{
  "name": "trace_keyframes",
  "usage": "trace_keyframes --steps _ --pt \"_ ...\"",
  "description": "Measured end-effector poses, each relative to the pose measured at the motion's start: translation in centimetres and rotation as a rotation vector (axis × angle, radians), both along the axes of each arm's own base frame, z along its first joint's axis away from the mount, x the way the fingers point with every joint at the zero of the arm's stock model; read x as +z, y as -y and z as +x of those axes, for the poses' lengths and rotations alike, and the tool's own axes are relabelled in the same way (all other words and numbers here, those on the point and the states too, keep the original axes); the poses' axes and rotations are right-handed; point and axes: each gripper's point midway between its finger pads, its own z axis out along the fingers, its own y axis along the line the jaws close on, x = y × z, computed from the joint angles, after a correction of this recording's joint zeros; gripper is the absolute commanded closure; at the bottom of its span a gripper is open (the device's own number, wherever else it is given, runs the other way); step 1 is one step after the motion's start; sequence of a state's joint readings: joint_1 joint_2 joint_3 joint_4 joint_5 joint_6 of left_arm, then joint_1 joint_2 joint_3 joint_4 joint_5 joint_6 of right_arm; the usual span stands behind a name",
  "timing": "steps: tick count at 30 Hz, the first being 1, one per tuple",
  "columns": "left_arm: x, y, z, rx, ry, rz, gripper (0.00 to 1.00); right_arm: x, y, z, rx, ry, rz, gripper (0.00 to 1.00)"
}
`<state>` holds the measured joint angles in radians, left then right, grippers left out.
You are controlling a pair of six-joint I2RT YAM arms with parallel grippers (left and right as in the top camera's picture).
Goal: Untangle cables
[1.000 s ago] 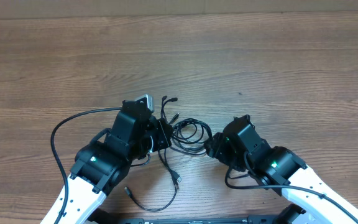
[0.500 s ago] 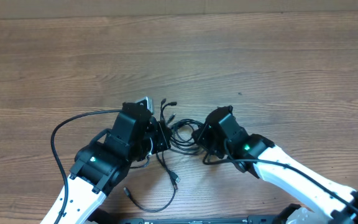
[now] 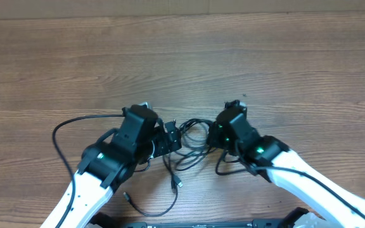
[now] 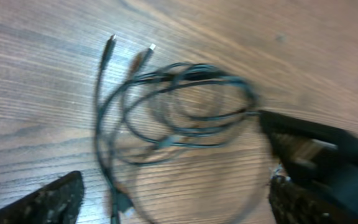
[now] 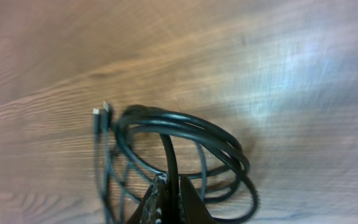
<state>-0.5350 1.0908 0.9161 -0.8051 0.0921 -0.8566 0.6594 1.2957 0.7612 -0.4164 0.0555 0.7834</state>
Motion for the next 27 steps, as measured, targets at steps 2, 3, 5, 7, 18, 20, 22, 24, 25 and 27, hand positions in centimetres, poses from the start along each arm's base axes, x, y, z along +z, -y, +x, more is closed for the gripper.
trace_keyframes --steps 2,3,5,7,18,20,22,24,25,27 --pt "-1.1 0.1 0.2 0.002 -0.035 0.023 0.03 1.7 0.6 -0.4 0.041 0.042 -0.021 0.96" --pt "-1.7 0.1 0.3 0.004 -0.052 0.033 0.03 2.2 0.9 -0.8 0.056 0.045 -0.035 0.96" --pt "-2.6 0.4 0.7 0.01 -0.075 0.042 0.03 2.1 1.8 -2.1 0.088 0.017 -0.082 0.96" --pt "-3.3 0.7 1.3 0.018 -0.086 0.043 0.03 1.2 2.7 -3.2 0.106 -0.033 -0.13 0.96" --pt "-5.1 2.3 1.8 -0.076 -0.116 0.039 0.06 -3.3 3.8 -4.6 0.143 -0.137 -0.234 0.15" --pt "-5.1 2.3 1.7 -0.101 -0.113 0.043 0.15 -3.3 3.6 -4.2 0.146 -0.125 -0.233 0.12" --pt "-5.2 2.4 1.7 -0.111 -0.113 0.044 0.29 -3.2 3.4 -3.8 0.143 -0.108 -0.224 0.12" --pt "-5.3 2.8 2.1 -0.108 -0.105 0.032 0.32 -3.1 3.3 -3.7 0.137 -0.102 -0.217 0.11" --pt "-5.3 3.0 2.4 -0.104 -0.101 0.025 0.33 -3.1 3.3 -3.6 0.13 -0.104 -0.214 0.08" --pt "-5.7 4.0 2.8 -0.115 -0.09 0.016 0.32 -3.1 3.4 -3.6 0.108 -0.11 -0.21 0.05"
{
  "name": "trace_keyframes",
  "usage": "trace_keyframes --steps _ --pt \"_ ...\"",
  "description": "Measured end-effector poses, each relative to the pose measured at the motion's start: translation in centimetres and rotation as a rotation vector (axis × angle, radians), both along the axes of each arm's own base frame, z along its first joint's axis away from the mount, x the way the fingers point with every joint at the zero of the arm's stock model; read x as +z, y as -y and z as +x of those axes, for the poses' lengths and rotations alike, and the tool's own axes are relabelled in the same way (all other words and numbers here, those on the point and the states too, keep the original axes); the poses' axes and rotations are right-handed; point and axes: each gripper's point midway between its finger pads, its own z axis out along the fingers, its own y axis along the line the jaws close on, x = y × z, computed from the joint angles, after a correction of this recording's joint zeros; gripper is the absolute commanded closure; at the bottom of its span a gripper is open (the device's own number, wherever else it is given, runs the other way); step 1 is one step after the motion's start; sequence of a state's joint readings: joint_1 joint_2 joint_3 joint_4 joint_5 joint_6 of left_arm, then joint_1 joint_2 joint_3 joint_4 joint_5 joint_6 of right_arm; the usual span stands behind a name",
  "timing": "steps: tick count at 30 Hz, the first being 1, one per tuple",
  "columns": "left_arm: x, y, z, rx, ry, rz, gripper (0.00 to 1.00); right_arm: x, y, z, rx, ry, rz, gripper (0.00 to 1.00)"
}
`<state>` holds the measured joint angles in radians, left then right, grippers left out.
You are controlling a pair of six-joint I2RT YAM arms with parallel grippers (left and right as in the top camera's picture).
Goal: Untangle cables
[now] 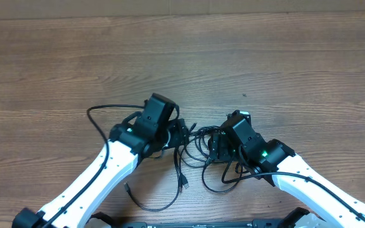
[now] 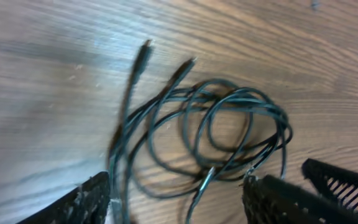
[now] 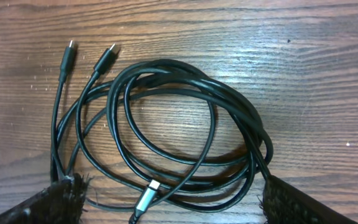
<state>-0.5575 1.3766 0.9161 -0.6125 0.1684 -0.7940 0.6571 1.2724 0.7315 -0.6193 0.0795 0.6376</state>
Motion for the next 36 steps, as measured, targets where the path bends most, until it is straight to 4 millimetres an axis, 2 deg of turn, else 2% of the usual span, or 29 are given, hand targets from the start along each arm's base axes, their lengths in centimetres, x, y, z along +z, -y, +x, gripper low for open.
trace_keyframes --steps 3,4,8,12,17,23,26,31,36 --pt "-1.0 2.0 0.0 -0.038 0.003 -0.009 0.18 -0.4 0.9 -0.4 -0.068 -0.03 -0.02 0.01" --pt "-1.4 2.7 -0.1 -0.05 -0.002 -0.011 0.17 -0.7 1.5 -0.8 -0.106 -0.05 -0.036 0.0" --pt "-4.2 4.7 -1.1 -0.069 -0.06 0.016 0.16 -1.7 5.0 -2.9 -0.295 -0.139 -0.14 0.0" --pt "-7.0 4.8 -1.6 -0.019 -0.133 0.061 0.21 -1.3 7.6 -4.2 -0.46 -0.151 -0.193 0.0" --pt "-9.2 5.4 -0.7 0.03 -0.149 0.054 0.22 1.3 8.0 -3.7 -0.56 -0.056 -0.096 0.0" --pt "-9.1 7.1 1.0 0.037 -0.101 -0.013 0.34 3.6 8.0 -3.4 -0.59 0.02 0.007 0.0" --pt "-9.3 7.2 1.0 0.042 -0.109 -0.014 0.46 3.7 8.2 -3.5 -0.596 0.022 0.003 0.0" --pt "-9.8 6.3 0.0 0.049 -0.159 0.028 0.57 3.6 8.3 -3.6 -0.597 0.02 0.001 0.0" --pt "-9.8 3.5 -1.3 0.09 -0.228 0.123 0.5 3.5 8.5 -3.9 -0.597 0.01 -0.015 0.0"
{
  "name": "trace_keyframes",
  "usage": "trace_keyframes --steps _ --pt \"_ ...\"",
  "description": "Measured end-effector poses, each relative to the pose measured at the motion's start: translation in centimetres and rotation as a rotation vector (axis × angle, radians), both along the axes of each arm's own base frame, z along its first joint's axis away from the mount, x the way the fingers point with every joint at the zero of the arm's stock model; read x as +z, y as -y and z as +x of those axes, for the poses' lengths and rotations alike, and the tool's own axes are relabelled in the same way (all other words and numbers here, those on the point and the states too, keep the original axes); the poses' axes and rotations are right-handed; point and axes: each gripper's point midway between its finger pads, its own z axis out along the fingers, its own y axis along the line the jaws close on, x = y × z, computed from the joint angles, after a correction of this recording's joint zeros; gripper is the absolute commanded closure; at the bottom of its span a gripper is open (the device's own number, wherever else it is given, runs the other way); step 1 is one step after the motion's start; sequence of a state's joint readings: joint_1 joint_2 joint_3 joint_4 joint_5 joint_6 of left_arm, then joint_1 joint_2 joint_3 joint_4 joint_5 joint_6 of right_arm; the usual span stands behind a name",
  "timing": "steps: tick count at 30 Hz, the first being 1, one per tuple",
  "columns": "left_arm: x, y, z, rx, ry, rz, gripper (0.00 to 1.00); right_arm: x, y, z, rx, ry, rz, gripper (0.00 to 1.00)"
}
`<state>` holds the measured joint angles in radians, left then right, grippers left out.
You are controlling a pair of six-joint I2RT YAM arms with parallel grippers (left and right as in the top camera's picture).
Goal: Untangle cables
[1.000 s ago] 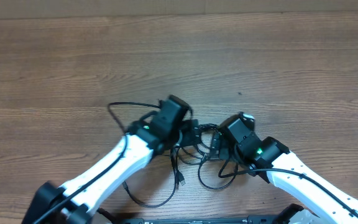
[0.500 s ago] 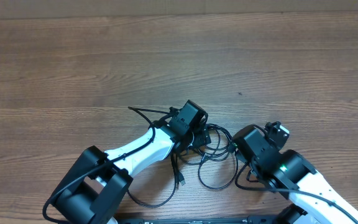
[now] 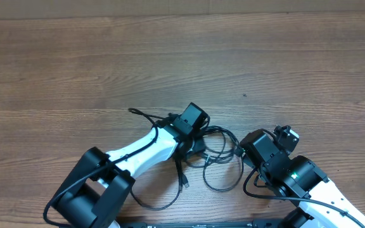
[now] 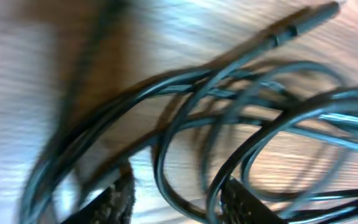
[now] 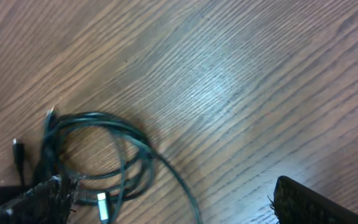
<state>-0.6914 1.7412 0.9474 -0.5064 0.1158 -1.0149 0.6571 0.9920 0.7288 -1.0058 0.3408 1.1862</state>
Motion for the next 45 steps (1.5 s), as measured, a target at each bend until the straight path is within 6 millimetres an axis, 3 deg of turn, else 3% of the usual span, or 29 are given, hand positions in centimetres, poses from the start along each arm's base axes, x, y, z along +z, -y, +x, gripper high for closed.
trace_keyframes --steps 2,4,9,16,21,26,29,35,38,40,41,42,45 --pt "0.4 -0.8 0.2 0.017 0.011 0.013 0.48 0.0 0.0 0.0 -0.001 0.0 0.0 0.0" --pt "1.3 -0.8 0.7 0.022 0.047 0.005 0.39 0.0 0.0 0.1 -0.001 0.003 0.003 0.0" --pt "4.0 1.5 1.5 -0.016 0.162 -0.068 0.19 0.1 -0.2 0.3 -0.005 0.015 0.009 0.0" --pt "3.8 2.3 0.8 -0.05 0.202 -0.023 0.18 0.0 0.0 0.1 -0.006 0.003 0.004 0.0" --pt "2.1 1.7 1.1 -0.036 0.195 0.033 0.18 0.0 -0.1 0.0 -0.004 -0.003 0.009 0.0" --pt "0.4 2.2 1.9 -0.031 0.203 0.04 0.28 -0.1 -0.2 -0.1 -0.002 -0.007 0.012 0.0" --pt "0.5 3.1 2.6 -0.032 0.228 0.003 0.32 -0.2 -0.2 -0.2 -0.002 -0.01 0.012 0.0" --pt "0.3 3.4 2.8 -0.032 0.231 -0.002 0.51 -0.2 -0.3 -0.2 0.0 -0.013 0.017 0.0" --pt "0.2 3.3 2.8 -0.032 0.228 0.0 0.53 -0.2 -0.2 -0.2 0.0 -0.012 0.017 0.0" --pt "0.2 3.3 2.8 -0.03 0.227 0.0 0.66 -0.2 -0.3 -0.2 0.001 -0.013 0.017 0.0" --pt "0.1 3.3 2.7 -0.028 0.224 0.002 0.75 -0.2 -0.3 -0.2 0.001 -0.013 0.018 0.0" --pt "0.0 3.2 2.7 -0.028 0.221 0.005 0.91 -0.2 -0.3 -0.2 0.001 -0.015 0.019 0.0" --pt "-0.4 3.1 2.3 -0.038 0.204 0.012 0.96 -0.2 -0.3 -0.3 0.002 -0.017 0.02 0.0"
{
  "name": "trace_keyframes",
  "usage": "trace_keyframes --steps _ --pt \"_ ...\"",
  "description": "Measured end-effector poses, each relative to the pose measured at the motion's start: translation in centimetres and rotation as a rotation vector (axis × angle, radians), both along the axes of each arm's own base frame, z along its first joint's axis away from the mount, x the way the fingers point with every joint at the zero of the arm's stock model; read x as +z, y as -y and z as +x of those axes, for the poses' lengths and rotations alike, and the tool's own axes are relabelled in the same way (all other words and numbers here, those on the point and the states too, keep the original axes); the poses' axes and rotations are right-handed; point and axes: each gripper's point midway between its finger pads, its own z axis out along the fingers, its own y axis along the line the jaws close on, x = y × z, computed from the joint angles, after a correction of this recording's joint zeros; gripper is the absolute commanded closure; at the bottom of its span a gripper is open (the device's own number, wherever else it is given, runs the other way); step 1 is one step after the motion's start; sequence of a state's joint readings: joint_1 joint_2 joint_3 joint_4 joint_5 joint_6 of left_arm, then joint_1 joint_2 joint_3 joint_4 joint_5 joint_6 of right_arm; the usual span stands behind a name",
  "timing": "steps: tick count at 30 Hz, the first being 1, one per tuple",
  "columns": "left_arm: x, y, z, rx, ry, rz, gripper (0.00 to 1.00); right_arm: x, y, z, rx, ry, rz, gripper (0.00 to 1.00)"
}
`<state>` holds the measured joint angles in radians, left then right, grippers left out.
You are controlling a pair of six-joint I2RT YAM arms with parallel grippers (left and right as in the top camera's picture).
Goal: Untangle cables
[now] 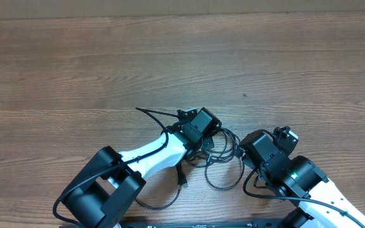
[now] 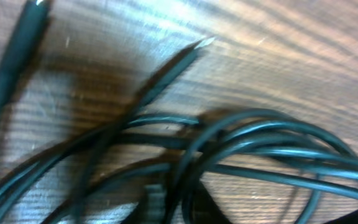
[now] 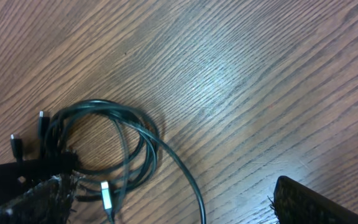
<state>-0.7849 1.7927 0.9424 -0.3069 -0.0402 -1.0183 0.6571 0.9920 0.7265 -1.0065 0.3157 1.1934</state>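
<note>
A bundle of thin black cables (image 1: 222,151) lies coiled on the wooden table, also seen as a coil (image 3: 107,142) in the right wrist view. My left gripper (image 2: 178,210) is down in the tangle, fingers drawn together on black cable strands (image 2: 253,140). Two loose plug ends (image 2: 185,56) lie just beyond it. A silver plug (image 3: 106,195) rests below the coil. My right gripper (image 3: 179,202) stands open to the right of the bundle, with one strand (image 3: 188,180) passing between its fingers untouched.
A cable tail (image 1: 154,113) stretches left from the left gripper. Another loop (image 1: 163,201) with a plug (image 1: 183,183) lies near the table's front edge. Bare wood table (image 1: 182,57) spreads behind both arms.
My left gripper was open low over the strands; it is now shut on them and sits slightly further right. The coil has shifted a little. The right arm has not moved.
My right gripper was shut on the coil, the left open beside it. Then both were open at the bundle. Then the right stood back to the right, while the left was low over the tangle; it is now shut on the strands.
</note>
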Motion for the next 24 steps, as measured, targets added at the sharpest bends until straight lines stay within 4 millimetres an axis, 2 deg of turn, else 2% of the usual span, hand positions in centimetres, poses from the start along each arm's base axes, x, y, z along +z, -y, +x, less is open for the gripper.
trace_keyframes --steps 6,10,13,17,21,24 --pt "0.0 -0.2 -0.3 -0.013 -0.021 0.0 0.96 -0.3 0.3 -0.6 0.002 -0.027 -0.013 0.0" --pt "0.5 -1.6 -1.1 -0.057 -0.053 0.034 0.96 -0.3 -0.6 -0.6 0.036 -0.038 0.026 0.0" --pt "2.6 -2.4 -1.5 -0.104 -0.026 0.038 0.96 0.2 -2.9 0.2 0.138 -0.005 0.096 0.0" --pt "8.2 -2.7 -1.6 -0.165 0.094 -0.01 0.96 1.1 -5.6 0.9 0.322 0.039 0.161 0.0" --pt "12.0 -4.5 -2.5 -0.173 0.17 -0.005 0.96 1.3 -6.4 0.7 0.441 0.049 0.15 0.0" --pt "13.7 -6.0 -3.2 -0.171 0.206 0.015 0.96 1.3 -6.9 0.4 0.524 0.048 0.146 0.0"
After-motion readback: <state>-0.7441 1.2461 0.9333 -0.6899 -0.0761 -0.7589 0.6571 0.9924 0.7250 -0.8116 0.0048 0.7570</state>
